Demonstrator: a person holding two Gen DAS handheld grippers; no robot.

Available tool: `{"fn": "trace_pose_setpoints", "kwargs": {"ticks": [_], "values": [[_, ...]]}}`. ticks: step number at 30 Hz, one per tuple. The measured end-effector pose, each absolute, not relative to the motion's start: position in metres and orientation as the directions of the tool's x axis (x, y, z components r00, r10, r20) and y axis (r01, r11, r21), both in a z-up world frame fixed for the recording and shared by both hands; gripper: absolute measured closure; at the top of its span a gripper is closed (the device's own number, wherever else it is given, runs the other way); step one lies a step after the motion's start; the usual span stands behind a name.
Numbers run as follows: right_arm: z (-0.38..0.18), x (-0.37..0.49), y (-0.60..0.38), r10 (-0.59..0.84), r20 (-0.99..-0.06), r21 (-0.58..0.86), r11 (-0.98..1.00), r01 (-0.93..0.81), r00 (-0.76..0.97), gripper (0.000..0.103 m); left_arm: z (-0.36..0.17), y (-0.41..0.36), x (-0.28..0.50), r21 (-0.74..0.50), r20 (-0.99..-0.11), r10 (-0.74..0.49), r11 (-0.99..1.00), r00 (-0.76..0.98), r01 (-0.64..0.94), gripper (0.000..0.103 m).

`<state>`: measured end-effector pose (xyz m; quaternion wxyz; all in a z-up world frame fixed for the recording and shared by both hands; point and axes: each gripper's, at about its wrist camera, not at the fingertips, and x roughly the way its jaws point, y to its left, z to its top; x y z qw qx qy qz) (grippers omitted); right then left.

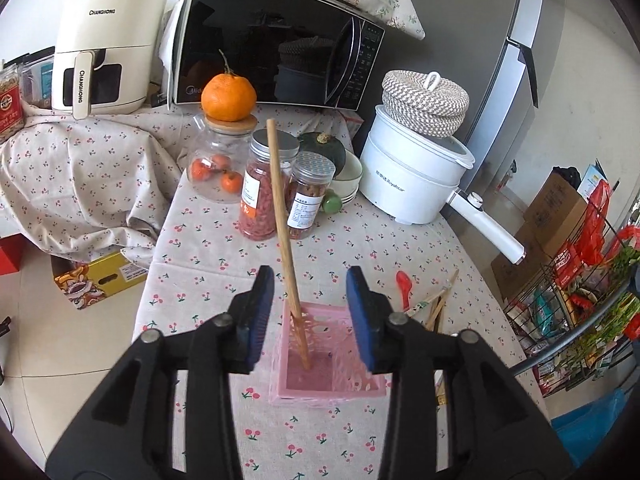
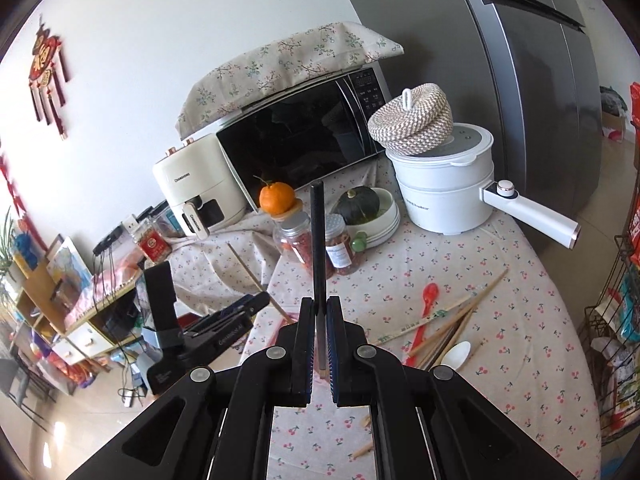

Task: Organize utensils
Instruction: 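Lift the wooden chopstick into the pink holder with the left gripper while the right carries the black chopstick, then lower the black chopstick into the pink holder and open the right gripper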

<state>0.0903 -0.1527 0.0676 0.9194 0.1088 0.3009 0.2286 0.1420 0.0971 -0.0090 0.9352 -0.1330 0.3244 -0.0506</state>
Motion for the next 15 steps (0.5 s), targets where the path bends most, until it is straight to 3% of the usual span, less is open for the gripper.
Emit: {"fn": "trace_pose_setpoints", "kwargs": {"ticks": [2, 6, 15], "values": [[0.075, 0.094, -0.147, 0.497, -0.49, 0.35, 0.865, -0.36, 0.717, 0.097, -0.003, 0.102, 0.134, -0.292, -0.587, -0.181, 0.956, 0.789, 0.002, 0.039], [0.087, 0.103, -0.13, 0.515, -0.468, 0.349, 0.854, -0.385, 0.718, 0.097, 0.004, 0.113, 0.117, -0.262, -0.584, -0.158, 0.965, 0.796, -0.001, 0.022], [0.064, 0.153, -0.085, 0.501, -0.52, 0.343, 0.864, -0.369, 0.692, 0.097, -0.017, 0.127, 0.1, -0.152, -0.671, -0.082, 0.988, 0.737, -0.029, 0.018]]}}
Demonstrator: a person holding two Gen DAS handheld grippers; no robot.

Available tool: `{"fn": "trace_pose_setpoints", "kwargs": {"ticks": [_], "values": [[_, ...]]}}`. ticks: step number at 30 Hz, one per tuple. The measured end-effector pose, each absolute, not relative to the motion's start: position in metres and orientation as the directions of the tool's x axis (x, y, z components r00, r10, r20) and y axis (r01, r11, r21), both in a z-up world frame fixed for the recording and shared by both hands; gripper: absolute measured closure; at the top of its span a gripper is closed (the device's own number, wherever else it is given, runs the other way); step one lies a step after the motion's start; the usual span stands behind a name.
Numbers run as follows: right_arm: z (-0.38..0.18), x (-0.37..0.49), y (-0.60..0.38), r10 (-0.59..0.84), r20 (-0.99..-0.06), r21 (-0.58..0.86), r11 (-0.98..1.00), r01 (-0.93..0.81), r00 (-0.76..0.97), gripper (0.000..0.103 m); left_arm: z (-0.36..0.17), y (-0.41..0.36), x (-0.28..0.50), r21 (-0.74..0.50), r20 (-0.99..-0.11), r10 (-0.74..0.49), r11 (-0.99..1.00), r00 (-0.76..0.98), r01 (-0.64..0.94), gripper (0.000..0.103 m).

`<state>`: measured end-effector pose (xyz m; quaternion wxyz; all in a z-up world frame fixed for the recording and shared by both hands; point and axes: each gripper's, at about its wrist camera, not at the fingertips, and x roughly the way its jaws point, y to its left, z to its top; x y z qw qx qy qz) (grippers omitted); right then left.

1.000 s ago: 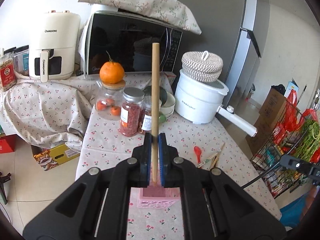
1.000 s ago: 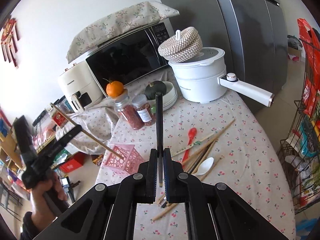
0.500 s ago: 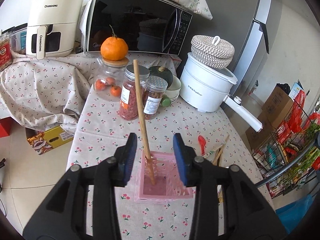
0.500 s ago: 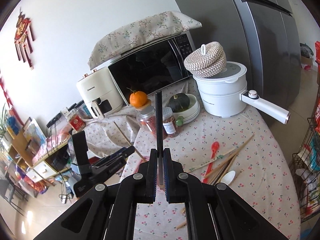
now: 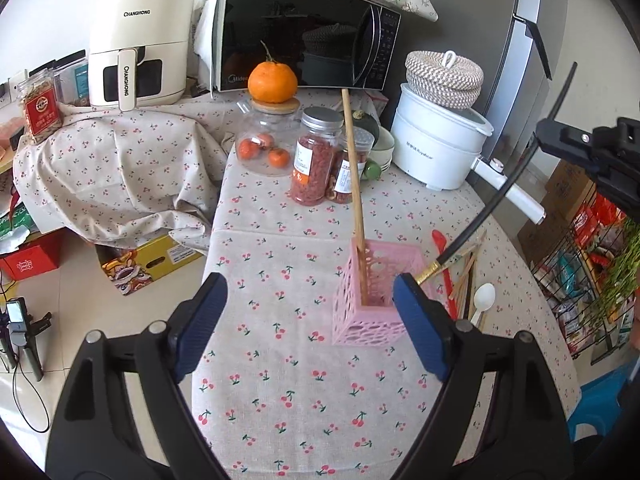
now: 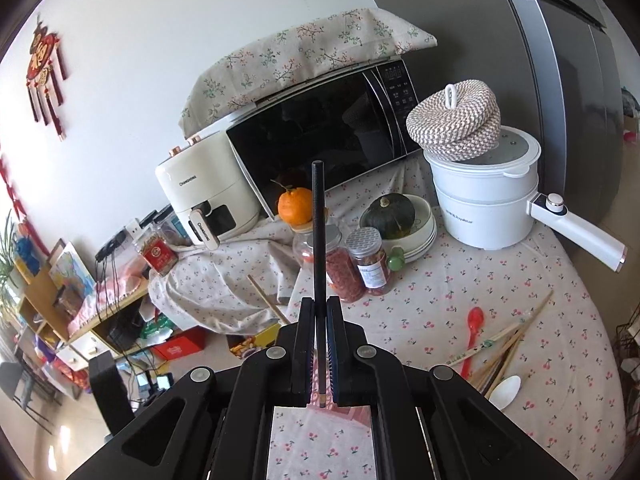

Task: Organize utensils
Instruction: 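Lower the black chopstick into the pink holder and open the right gripper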

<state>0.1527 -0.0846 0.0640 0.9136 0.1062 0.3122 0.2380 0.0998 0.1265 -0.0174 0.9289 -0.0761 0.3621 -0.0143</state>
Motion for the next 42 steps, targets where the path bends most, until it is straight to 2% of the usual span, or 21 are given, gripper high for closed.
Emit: {"fn": "trace_pose_setpoints", "kwargs": {"ticks": [9, 15, 17, 19, 20, 24, 31, 42], "values": [[0.011, 0.202, -0.068, 0.465, -0.649, 0.359, 0.885, -0.296, 0.602, 0.097, -0.026, 0.12, 0.101, -0.145, -0.698, -0.112, 0.989, 0.708, 0.014, 0.018], [-0.004, 0.214, -0.065, 0.465, -0.665, 0.364, 0.885, -0.29, 0.585, 0.094, -0.027, 0.109, 0.102, -0.142, -0.703, -0.134, 0.989, 0.698, 0.047, 0.018], [-0.002, 0.214, -0.069, 0.469, -0.662, 0.378, 0.882, -0.281, 0.584, 0.08, -0.027, 0.107, 0.102, -0.142, -0.707, -0.139, 0.988, 0.693, 0.053, 0.018], [0.001, 0.211, -0.075, 0.478, -0.648, 0.393, 0.877, -0.276, 0.593, 0.049, -0.028, 0.105, 0.101, -0.142, -0.712, -0.14, 0.988, 0.688, 0.054, 0.018], [0.004, 0.208, -0.079, 0.48, -0.636, 0.4, 0.875, -0.274, 0.604, 0.045, -0.028, 0.104, 0.1, -0.147, -0.713, -0.144, 0.988, 0.686, 0.055, 0.017], [0.014, 0.198, -0.096, 0.478, -0.621, 0.402, 0.875, -0.27, 0.622, 0.038, -0.028, 0.1, 0.098, -0.166, -0.718, -0.161, 0.984, 0.677, 0.058, 0.009], [0.018, 0.179, -0.134, 0.441, -0.628, 0.39, 0.891, -0.23, 0.641, 0.027, -0.026, 0.085, 0.092, -0.158, -0.725, -0.169, 0.984, 0.668, 0.078, 0.008], [-0.01, 0.159, -0.189, 0.308, -0.733, 0.29, 0.948, -0.131, 0.606, 0.023, -0.028, 0.043, 0.09, -0.144, -0.755, -0.204, 0.979, 0.624, 0.146, 0.008]]}}
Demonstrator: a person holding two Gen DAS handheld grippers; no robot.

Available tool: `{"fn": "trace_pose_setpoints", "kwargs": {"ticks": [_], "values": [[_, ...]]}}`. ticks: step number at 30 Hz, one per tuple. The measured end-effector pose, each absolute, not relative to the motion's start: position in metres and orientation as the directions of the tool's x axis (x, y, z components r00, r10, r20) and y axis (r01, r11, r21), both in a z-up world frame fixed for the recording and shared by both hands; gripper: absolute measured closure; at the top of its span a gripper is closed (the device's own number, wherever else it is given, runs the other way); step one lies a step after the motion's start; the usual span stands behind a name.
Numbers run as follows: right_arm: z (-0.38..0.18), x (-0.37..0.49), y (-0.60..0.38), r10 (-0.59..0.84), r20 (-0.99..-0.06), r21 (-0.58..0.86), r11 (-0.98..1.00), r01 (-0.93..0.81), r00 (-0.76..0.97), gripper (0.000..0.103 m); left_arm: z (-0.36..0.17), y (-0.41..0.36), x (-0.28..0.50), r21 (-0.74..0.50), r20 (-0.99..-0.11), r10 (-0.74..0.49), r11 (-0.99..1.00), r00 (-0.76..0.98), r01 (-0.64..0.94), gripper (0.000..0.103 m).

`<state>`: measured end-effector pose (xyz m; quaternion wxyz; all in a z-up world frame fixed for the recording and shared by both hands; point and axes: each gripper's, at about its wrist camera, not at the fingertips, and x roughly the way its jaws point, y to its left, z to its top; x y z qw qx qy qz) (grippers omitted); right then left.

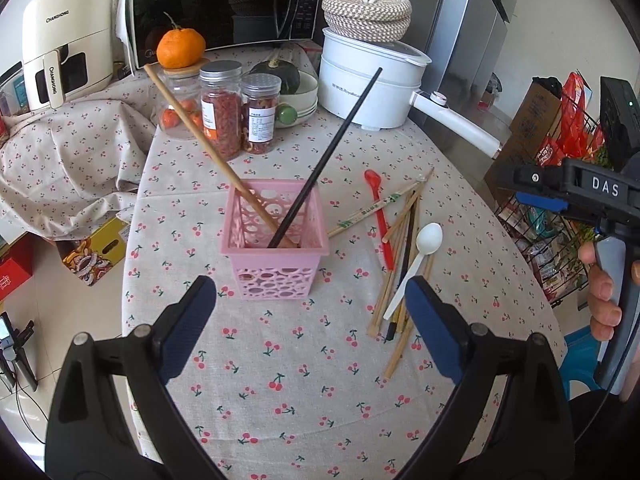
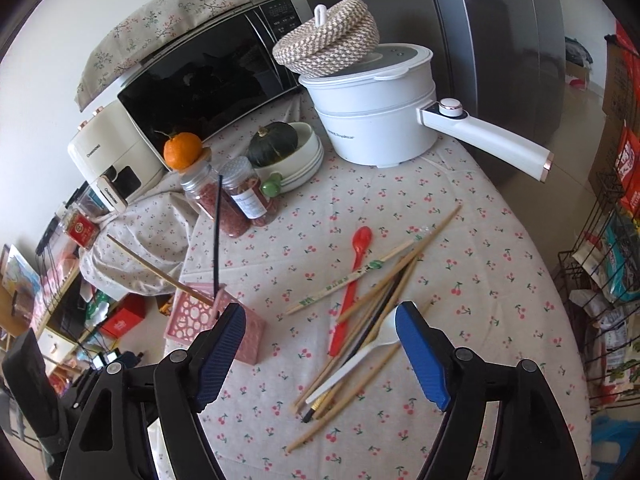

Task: Organize utensils
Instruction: 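Lower the black chopstick into the pink holder and open the right gripper, then reach the left gripper to the paper-wrapped chopstick and grasp it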

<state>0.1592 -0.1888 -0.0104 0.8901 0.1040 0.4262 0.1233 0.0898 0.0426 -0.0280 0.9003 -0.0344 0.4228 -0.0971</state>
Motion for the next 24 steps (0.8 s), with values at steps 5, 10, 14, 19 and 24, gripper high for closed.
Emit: {"fn": "trace_pose_setpoints", "kwargs": {"ticks": [5, 10, 14, 19, 24], "values": [[-0.027, 0.155, -0.218, 0.248, -0.783, 0.255, 0.964, -0.069, 0.57, 0.022, -0.033, 0.014, 0.093, -0.144, -0.782, -0.222, 0.974, 0.582, 0.178, 0.008], [-0.044, 0.153, -0.252, 0.203, -0.825, 0.237, 0.972, -0.004, 0.528, 0.022, -0.039, -0.015, 0.101, -0.173, -0.808, -0.255, 0.964, 0.531, 0.2, 0.008], [-0.053, 0.155, -0.277, 0.177, -0.846, 0.222, 0.975, 0.03, 0.503, 0.022, -0.039, -0.046, 0.114, -0.122, -0.823, -0.234, 0.963, 0.518, 0.242, 0.01], [-0.071, 0.163, -0.302, 0.173, -0.874, 0.228, 0.971, 0.069, 0.455, 0.022, -0.047, -0.078, 0.149, -0.072, -0.856, -0.211, 0.953, 0.472, 0.296, 0.036], [-0.085, 0.173, -0.309, 0.171, -0.892, 0.215, 0.975, 0.061, 0.42, 0.022, -0.061, -0.097, 0.2, -0.1, -0.876, -0.22, 0.953, 0.428, 0.286, 0.06]]}}
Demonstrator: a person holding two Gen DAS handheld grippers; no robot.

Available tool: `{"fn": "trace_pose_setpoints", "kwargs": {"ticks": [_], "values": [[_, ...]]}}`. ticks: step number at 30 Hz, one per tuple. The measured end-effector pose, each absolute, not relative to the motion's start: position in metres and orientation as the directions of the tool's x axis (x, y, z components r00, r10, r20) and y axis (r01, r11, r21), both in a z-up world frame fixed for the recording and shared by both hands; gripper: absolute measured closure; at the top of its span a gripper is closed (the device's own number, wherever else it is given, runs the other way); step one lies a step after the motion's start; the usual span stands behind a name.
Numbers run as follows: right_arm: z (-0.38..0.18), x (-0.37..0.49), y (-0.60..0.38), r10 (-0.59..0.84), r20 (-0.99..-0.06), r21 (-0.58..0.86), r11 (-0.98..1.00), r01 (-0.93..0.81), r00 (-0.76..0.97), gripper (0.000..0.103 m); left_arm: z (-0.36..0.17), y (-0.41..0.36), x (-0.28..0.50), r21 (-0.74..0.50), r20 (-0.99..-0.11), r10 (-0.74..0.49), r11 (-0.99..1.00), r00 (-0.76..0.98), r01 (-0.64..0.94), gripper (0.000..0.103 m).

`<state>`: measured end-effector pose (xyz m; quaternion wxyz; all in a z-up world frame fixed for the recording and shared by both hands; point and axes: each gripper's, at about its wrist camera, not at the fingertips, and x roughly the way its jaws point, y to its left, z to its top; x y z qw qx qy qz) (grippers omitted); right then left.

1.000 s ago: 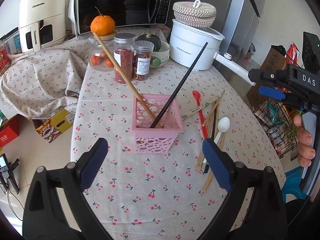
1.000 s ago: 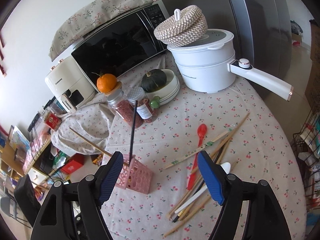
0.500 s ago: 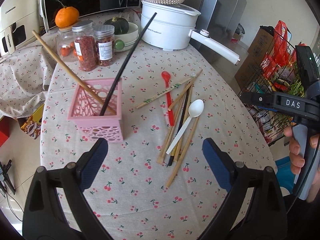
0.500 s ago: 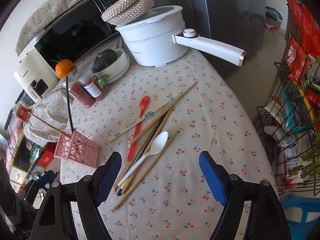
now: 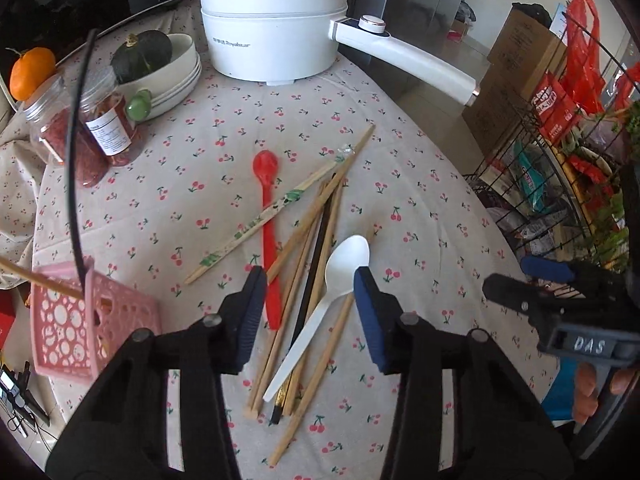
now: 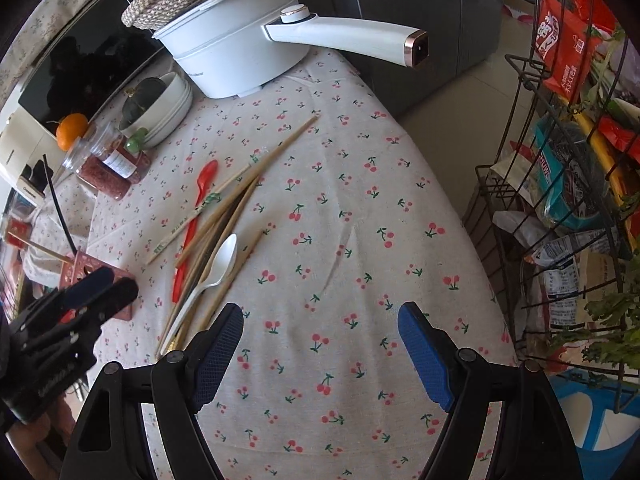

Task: Organize utensils
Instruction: 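Reach the left gripper to the paper-wrapped chopstick and grasp it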

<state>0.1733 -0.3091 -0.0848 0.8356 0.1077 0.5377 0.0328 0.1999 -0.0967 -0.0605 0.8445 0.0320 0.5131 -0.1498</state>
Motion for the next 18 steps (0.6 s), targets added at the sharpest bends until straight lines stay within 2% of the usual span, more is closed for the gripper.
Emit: {"fn": "trace_pose_setpoints", "kwargs": {"ticks": [5, 18], "values": [[-0.091, 0.186, -0.312, 0.179, -0.896, 0.217, 0.975, 0.049, 0.406, 0.022, -0.086, -0.114, 0.251, -0.027, -0.907, -0.149, 0.955, 0.395, 0.297, 0.073], [-0.102, 0.21, -0.321, 0.182, -0.905, 0.219, 0.974, 0.055, 0.384, 0.022, -0.134, -0.134, 0.301, 0.121, -0.947, 0.006, 0.934, 0.323, 0.336, 0.076]]}}
